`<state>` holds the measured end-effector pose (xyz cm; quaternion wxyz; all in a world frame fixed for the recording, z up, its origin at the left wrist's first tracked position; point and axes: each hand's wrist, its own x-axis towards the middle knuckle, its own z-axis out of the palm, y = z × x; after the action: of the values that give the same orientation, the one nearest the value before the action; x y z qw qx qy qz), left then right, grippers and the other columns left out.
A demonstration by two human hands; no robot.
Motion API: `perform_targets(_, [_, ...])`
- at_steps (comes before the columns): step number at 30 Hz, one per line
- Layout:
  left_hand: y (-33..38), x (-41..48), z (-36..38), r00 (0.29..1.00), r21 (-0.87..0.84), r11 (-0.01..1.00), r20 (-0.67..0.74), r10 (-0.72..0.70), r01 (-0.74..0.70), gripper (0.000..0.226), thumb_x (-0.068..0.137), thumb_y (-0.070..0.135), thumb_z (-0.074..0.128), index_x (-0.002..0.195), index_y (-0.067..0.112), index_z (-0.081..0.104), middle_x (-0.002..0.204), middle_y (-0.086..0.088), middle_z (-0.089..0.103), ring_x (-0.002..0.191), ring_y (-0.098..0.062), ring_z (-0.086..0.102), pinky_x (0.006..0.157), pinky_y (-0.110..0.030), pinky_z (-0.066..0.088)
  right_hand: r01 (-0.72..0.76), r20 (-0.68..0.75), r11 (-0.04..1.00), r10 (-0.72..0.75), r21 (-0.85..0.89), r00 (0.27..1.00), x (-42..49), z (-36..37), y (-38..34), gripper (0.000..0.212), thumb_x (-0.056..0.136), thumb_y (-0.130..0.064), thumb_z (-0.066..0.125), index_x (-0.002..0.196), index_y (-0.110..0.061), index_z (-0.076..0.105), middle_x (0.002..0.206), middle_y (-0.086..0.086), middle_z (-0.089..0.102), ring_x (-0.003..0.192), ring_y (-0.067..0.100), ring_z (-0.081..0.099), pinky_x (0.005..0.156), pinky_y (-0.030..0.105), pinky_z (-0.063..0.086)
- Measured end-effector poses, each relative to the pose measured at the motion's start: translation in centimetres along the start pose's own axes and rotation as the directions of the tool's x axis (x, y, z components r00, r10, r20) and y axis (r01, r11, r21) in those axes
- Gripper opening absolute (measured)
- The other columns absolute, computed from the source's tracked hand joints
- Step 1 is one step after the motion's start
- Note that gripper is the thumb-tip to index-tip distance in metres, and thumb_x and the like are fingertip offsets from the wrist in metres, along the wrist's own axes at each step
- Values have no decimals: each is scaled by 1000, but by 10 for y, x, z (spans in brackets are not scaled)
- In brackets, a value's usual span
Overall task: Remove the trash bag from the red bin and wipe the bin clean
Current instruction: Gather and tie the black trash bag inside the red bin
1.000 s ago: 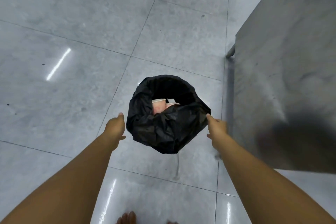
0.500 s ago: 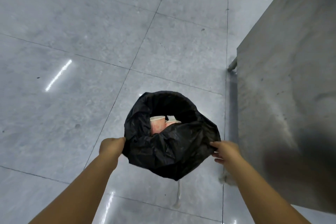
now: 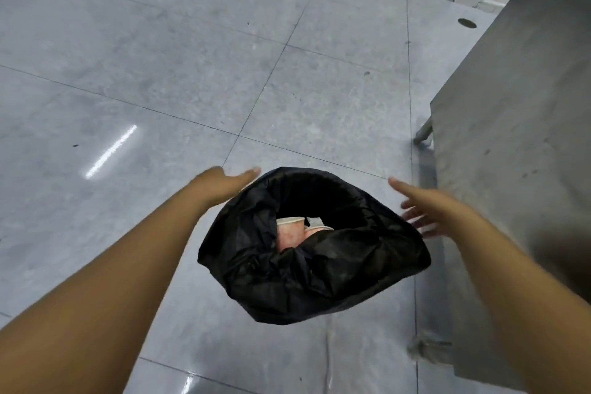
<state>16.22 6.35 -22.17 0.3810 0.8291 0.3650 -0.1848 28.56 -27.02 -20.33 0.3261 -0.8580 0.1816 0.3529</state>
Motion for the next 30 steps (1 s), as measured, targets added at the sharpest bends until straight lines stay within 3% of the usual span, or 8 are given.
perform_targets(2, [0, 10, 18, 998, 92, 996, 66, 3, -9, 85, 79, 64, 55, 133, 0, 46, 140, -19, 48, 127, -36, 46, 106, -44, 38, -35, 87, 999, 37, -29, 995, 14, 21, -2, 65, 67, -67, 67, 96, -10, 65, 103, 9, 67, 91, 27, 63, 76, 37, 49])
perform_targets(5, [3, 12, 27, 994, 208, 978, -104, 40, -18, 42, 83, 43, 62, 110, 11, 63, 118, -10, 62, 112, -31, 53, 103, -41, 32, -6, -55, 1000, 6, 5, 998, 30, 40, -8, 42, 74, -27, 79, 97, 4, 63, 108, 20, 68, 92, 35, 66, 88, 46, 53])
perform_targets(10, [28, 0, -8, 875, -11, 981, -456, 166, -192, 11, 80, 33, 65, 74, 24, 62, 102, -2, 68, 109, -29, 57, 98, -38, 36, 232, -306, 972, -216, 17, 927, 28, 15, -45, 45, 77, -16, 76, 111, 8, 59, 116, 22, 64, 104, 38, 63, 92, 46, 52])
perform_targets(15, [41, -32, -70, 722, -209, 853, -646, 246, -478, 19, 72, 30, 67, 60, 16, 62, 67, -1, 63, 80, -26, 65, 76, -31, 51, 526, -442, 850, -466, 16, 767, -12, -41, -73, 16, 84, -17, 66, 89, -2, 70, 57, 7, 63, 48, 19, 55, 51, 25, 43])
perform_targets(20, [2, -82, -55, 878, -296, 884, -428, 215, -361, 71, 51, 81, 59, 92, 23, 63, 91, -2, 67, 85, -23, 64, 75, -35, 48, 582, -513, 812, -485, 36, 708, -44, -45, -31, 46, 80, -52, 59, 78, -7, 67, 63, 11, 64, 47, 23, 55, 55, 31, 48])
perform_targets(24, [-39, -108, -25, 986, -169, 984, 151, 75, -49, 95, 32, 95, 45, 100, 31, 61, 96, 7, 70, 89, -15, 66, 72, -33, 49, 322, -416, 942, -332, -97, 846, -66, -8, 31, 81, 45, -92, 45, 74, -18, 60, 67, 6, 67, 59, 29, 65, 48, 31, 53])
perform_targets(27, [-46, -122, 4, 906, -160, 973, 365, 214, -165, 50, 54, 72, 70, 96, 44, 66, 90, 20, 74, 82, 5, 67, 58, -9, 48, 224, -184, 972, -233, -69, 955, -74, 29, 63, 64, 47, -87, 59, 81, -33, 58, 79, -7, 66, 69, 20, 66, 40, 20, 48])
perform_targets(30, [-40, -123, 35, 948, -294, 940, 211, 238, -171, 8, 82, 31, 69, 89, 29, 70, 76, 11, 75, 65, -1, 67, 56, -12, 49, 186, -47, 975, -181, 123, 982, -68, 49, 78, 36, 71, -45, 77, 93, -20, 63, 77, 5, 71, 63, 22, 68, 45, 25, 52])
